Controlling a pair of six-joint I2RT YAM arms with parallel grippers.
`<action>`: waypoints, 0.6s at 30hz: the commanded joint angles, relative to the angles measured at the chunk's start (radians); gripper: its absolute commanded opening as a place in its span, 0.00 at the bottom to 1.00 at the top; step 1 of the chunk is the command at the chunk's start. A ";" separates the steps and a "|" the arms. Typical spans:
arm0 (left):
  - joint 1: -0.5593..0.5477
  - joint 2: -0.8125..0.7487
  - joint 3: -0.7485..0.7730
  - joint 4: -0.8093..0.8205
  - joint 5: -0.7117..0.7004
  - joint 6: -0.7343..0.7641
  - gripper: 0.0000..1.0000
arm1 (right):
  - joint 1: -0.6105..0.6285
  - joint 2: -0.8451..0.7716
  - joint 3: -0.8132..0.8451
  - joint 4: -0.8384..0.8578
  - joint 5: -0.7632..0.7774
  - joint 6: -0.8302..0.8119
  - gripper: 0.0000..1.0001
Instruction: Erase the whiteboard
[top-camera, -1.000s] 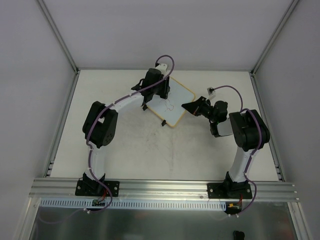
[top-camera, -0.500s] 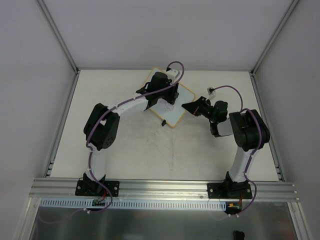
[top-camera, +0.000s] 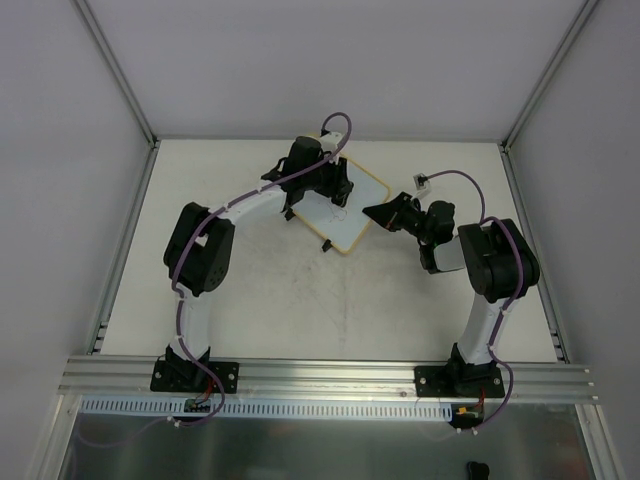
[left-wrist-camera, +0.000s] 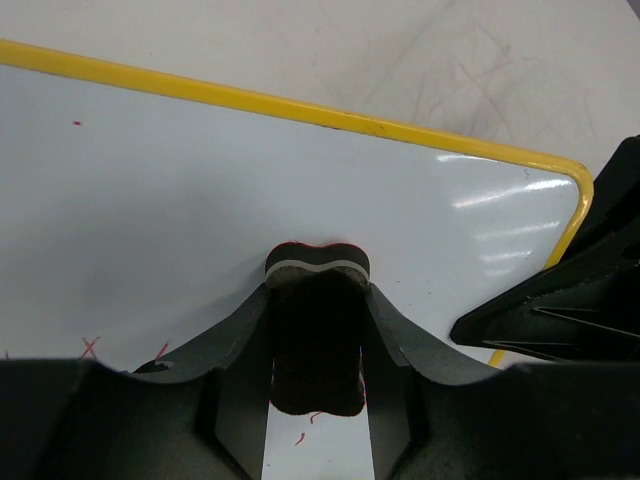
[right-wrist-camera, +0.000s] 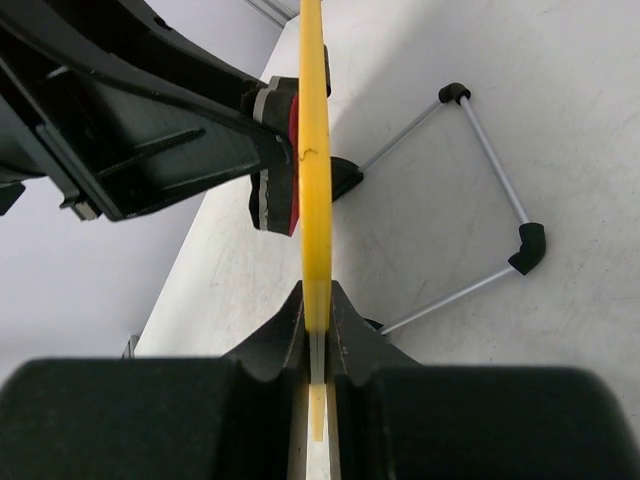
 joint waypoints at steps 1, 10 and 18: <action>0.088 0.065 0.012 -0.032 0.002 -0.060 0.00 | 0.030 -0.003 0.031 0.243 -0.045 -0.042 0.00; 0.201 0.077 0.013 -0.033 -0.029 -0.108 0.00 | 0.028 -0.003 0.031 0.243 -0.046 -0.041 0.00; 0.263 0.091 0.007 -0.032 -0.107 -0.175 0.00 | 0.030 -0.006 0.025 0.243 -0.048 -0.041 0.00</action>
